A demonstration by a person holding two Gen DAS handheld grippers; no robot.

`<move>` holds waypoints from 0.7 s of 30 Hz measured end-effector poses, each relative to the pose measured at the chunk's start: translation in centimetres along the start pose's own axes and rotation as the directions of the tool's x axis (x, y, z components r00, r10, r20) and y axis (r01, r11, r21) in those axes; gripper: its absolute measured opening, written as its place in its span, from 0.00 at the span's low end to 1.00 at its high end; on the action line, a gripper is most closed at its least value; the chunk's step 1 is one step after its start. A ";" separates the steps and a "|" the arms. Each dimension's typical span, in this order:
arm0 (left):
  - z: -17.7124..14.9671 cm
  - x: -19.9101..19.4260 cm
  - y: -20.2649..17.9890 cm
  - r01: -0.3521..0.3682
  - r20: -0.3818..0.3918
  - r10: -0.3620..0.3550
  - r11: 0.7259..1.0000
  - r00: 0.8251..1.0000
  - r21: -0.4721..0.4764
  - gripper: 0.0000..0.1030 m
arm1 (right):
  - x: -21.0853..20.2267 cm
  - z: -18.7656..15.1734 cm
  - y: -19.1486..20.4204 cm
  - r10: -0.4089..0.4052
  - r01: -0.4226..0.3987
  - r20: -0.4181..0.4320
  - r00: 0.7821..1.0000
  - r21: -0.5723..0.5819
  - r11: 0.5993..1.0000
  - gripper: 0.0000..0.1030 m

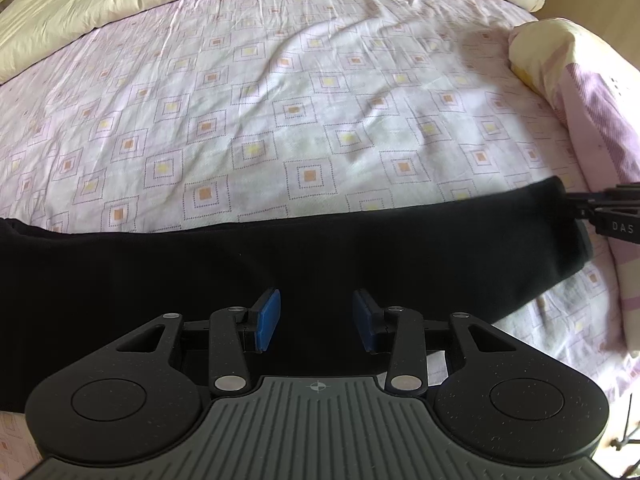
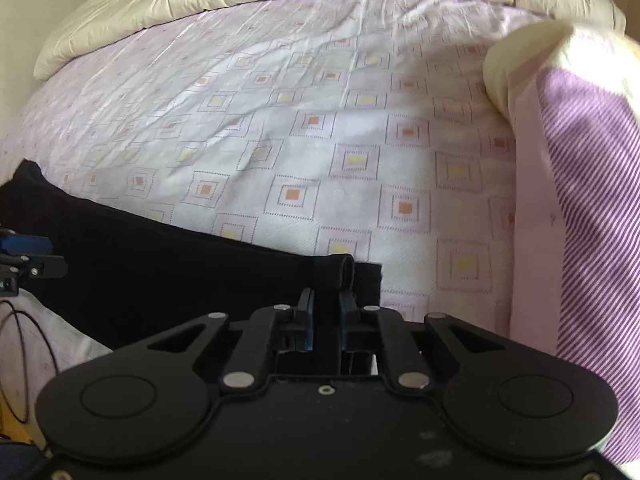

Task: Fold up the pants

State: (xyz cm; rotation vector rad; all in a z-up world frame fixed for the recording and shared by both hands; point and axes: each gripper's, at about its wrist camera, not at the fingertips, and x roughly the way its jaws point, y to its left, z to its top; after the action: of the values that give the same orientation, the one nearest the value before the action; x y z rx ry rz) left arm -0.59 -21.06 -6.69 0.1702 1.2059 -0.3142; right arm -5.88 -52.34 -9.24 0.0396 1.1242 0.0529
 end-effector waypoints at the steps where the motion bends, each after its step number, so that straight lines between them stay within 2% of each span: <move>1: 0.2 0.2 -0.2 0.003 -0.002 -0.003 1.000 1.000 0.004 0.38 | 0.3 0.3 -0.5 -0.001 0.001 -0.014 1.000 0.023 1.000 0.12; 3: 0.4 0.6 -0.8 0.010 -0.009 -0.010 1.000 1.000 0.020 0.38 | 0.9 0.3 -1.4 0.028 -0.024 -0.040 0.999 0.088 0.996 0.13; 5: 0.6 1.1 -1.5 0.011 -0.015 -0.011 0.999 1.000 0.043 0.38 | 0.3 0.2 -2.3 0.042 -0.040 -0.008 0.999 0.141 0.989 0.21; 6: 0.7 1.4 -1.7 0.013 -0.021 -0.012 0.999 1.000 0.048 0.38 | 0.1 0.2 -2.7 0.048 -0.048 0.002 0.999 0.176 0.983 0.27; 7: 0.7 1.7 -1.9 0.018 -0.029 -0.017 0.998 0.999 0.052 0.38 | -0.2 0.1 -3.4 0.068 -0.067 0.003 0.998 0.211 0.975 0.38; 11: 0.4 3.5 -2.6 0.030 -0.081 -0.025 0.997 0.996 0.071 0.38 | 0.6 -0.8 -6.1 0.176 -0.150 -0.054 0.983 0.319 0.936 0.39; 13: 0.1 4.4 -2.6 0.029 -0.118 -0.020 0.996 0.993 0.079 0.38 | 1.5 -1.3 -6.9 0.196 -0.153 -0.095 0.976 0.341 0.928 0.40; 15: -0.1 4.9 -2.5 0.032 -0.120 -0.022 0.996 0.993 0.082 0.38 | 2.3 -1.9 -7.6 0.226 -0.172 -0.115 0.967 0.355 0.919 0.41; 21: -0.1 5.1 -2.2 0.044 -0.124 -0.034 0.996 0.992 0.078 0.39 | 3.9 -2.6 -8.3 0.365 -0.291 -0.095 0.926 0.436 0.851 0.47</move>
State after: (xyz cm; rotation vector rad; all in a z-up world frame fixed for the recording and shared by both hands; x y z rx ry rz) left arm 0.27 -23.91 -11.43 0.2388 1.3201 -0.3917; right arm -6.30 -60.33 -14.38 0.6246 1.2792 0.1257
